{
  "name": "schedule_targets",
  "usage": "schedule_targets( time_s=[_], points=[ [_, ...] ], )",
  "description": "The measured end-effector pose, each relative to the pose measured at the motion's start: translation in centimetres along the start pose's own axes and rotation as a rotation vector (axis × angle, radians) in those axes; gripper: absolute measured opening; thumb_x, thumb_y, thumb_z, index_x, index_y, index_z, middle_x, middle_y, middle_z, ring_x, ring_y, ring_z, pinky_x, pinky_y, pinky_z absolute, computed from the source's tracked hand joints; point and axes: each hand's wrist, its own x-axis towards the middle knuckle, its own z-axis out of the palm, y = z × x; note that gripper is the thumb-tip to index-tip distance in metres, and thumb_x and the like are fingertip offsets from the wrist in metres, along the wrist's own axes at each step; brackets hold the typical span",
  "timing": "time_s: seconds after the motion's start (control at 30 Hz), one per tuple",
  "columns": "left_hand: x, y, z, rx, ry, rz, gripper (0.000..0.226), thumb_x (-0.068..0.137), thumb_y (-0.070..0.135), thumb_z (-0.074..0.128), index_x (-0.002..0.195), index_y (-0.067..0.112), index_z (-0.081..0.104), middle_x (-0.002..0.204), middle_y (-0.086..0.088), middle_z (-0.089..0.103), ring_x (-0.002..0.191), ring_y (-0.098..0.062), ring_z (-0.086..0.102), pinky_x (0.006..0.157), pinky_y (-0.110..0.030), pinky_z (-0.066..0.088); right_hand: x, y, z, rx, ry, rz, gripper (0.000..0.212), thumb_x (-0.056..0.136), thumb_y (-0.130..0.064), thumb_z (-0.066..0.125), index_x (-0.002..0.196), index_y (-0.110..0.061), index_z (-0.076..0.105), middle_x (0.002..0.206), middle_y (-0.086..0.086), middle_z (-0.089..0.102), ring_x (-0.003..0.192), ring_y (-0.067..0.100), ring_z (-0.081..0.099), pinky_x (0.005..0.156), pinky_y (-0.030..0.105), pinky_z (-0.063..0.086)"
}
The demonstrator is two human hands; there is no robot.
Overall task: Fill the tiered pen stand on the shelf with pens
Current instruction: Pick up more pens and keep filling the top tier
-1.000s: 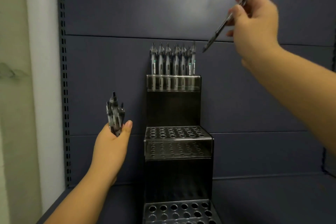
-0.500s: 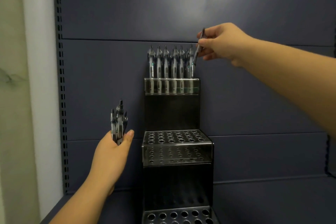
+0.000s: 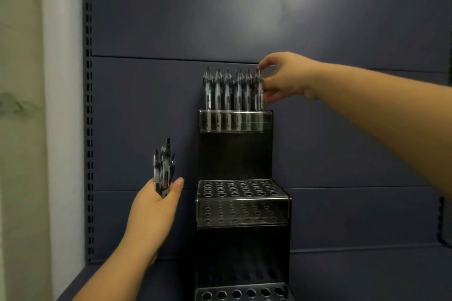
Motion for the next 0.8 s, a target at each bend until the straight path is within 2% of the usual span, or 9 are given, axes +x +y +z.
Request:
schedule_targets(
  time_s=[0.1, 0.17, 0.23, 0.33, 0.43, 0.53, 0.6, 0.7, 0.8],
  points=[
    [-0.1, 0.1, 0.1, -0.006, -0.002, 0.017, 0.039, 0.097, 0.036, 0.061, 0.071, 0.016, 0.038, 0.061, -0.003, 0.041, 0.058, -0.019, 0.042, 0.056, -0.035, 0.037, -0.3, 1.4, 0.3, 0.014, 0.031, -0.012, 0.019, 0.099, -0.003, 0.06, 0.112, -0.008, 0.048, 0.083, 0.015, 0.068, 0.059, 0.014, 0.072, 0.059, 0.03, 0.063],
    [-0.2, 0.1, 0.1, 0.001, -0.003, 0.025, 0.04, 0.097, 0.036, 0.061, 0.071, 0.017, 0.036, 0.061, -0.003, 0.04, 0.057, -0.019, 0.041, 0.055, -0.035, 0.036, -0.7, 2.4, 0.6, -0.063, 0.02, -0.053, 0.012, 0.099, -0.002, 0.061, 0.103, -0.008, 0.052, 0.078, 0.012, 0.07, 0.06, 0.012, 0.073, 0.067, 0.035, 0.065],
    [-0.2, 0.1, 0.2, -0.004, -0.008, 0.02, 0.041, 0.097, 0.036, 0.061, 0.071, 0.017, 0.036, 0.061, -0.002, 0.04, 0.057, -0.018, 0.04, 0.054, -0.035, 0.036, -1.0, 3.0, 1.0, -0.119, 0.057, -0.109, 0.011, 0.097, -0.004, 0.063, 0.097, -0.011, 0.055, 0.077, 0.008, 0.071, 0.065, 0.011, 0.073, 0.074, 0.037, 0.065],
    [-0.3, 0.1, 0.2, -0.012, -0.015, 0.004, 0.04, 0.096, 0.037, 0.061, 0.07, 0.018, 0.037, 0.061, 0.0, 0.04, 0.057, -0.018, 0.041, 0.055, -0.034, 0.036, -1.5, 3.5, 1.1, -0.229, 0.13, -0.148, 0.016, 0.095, -0.013, 0.07, 0.102, -0.015, 0.056, 0.088, 0.003, 0.073, 0.08, 0.015, 0.072, 0.075, 0.038, 0.059],
    [-0.3, 0.2, 0.2, -0.018, -0.018, -0.005, 0.04, 0.097, 0.037, 0.061, 0.07, 0.018, 0.037, 0.06, 0.0, 0.04, 0.057, -0.018, 0.041, 0.056, -0.035, 0.036, -2.4, 3.8, 1.1, -0.297, 0.262, -0.169, 0.015, 0.098, -0.017, 0.065, 0.105, -0.017, 0.052, 0.093, -0.003, 0.062, 0.083, 0.017, 0.061, 0.074, 0.033, 0.053],
    [-0.4, 0.5, 0.2, -0.034, -0.016, -0.013, 0.038, 0.096, 0.037, 0.061, 0.071, 0.017, 0.039, 0.062, -0.002, 0.041, 0.058, -0.018, 0.041, 0.055, -0.035, 0.037, -4.9, 3.4, 2.2, -0.159, 0.426, -0.282, 0.01, 0.099, -0.014, 0.057, 0.103, -0.017, 0.048, 0.086, -0.009, 0.051, 0.071, 0.008, 0.048, 0.063, 0.02, 0.041],
    [-0.6, 0.7, 0.1, -0.051, -0.017, -0.017, 0.037, 0.096, 0.038, 0.06, 0.072, 0.018, 0.041, 0.062, -0.002, 0.043, 0.058, -0.018, 0.042, 0.056, -0.036, 0.037, -7.4, 2.7, 4.0, -0.094, 0.46, -0.411, 0.011, 0.097, -0.012, 0.058, 0.099, -0.018, 0.049, 0.086, -0.007, 0.051, 0.069, 0.005, 0.047, 0.062, 0.016, 0.039],
    [-0.8, 1.1, 0.0, -0.059, -0.008, -0.011, 0.035, 0.096, 0.038, 0.06, 0.074, 0.017, 0.044, 0.064, -0.003, 0.046, 0.06, -0.018, 0.046, 0.057, -0.035, 0.039, -10.8, 1.9, 7.9, -0.222, 0.301, -0.54, 0.011, 0.093, -0.024, 0.066, 0.097, -0.025, 0.056, 0.086, -0.013, 0.056, 0.071, 0.001, 0.051, 0.065, 0.016, 0.041],
    [-1.0, 1.7, 0.0, -0.003, 0.012, 0.057, 0.03, 0.097, 0.036, 0.059, 0.078, 0.015, 0.051, 0.068, -0.005, 0.052, 0.063, -0.018, 0.05, 0.056, -0.033, 0.038, -12.7, 1.0, 11.5, -0.351, 0.019, -0.443, 0.034, 0.092, -0.05, 0.066, 0.118, -0.028, 0.064, 0.095, -0.015, 0.065, 0.076, -0.002, 0.057, 0.073, 0.022, 0.053]
  ],
)
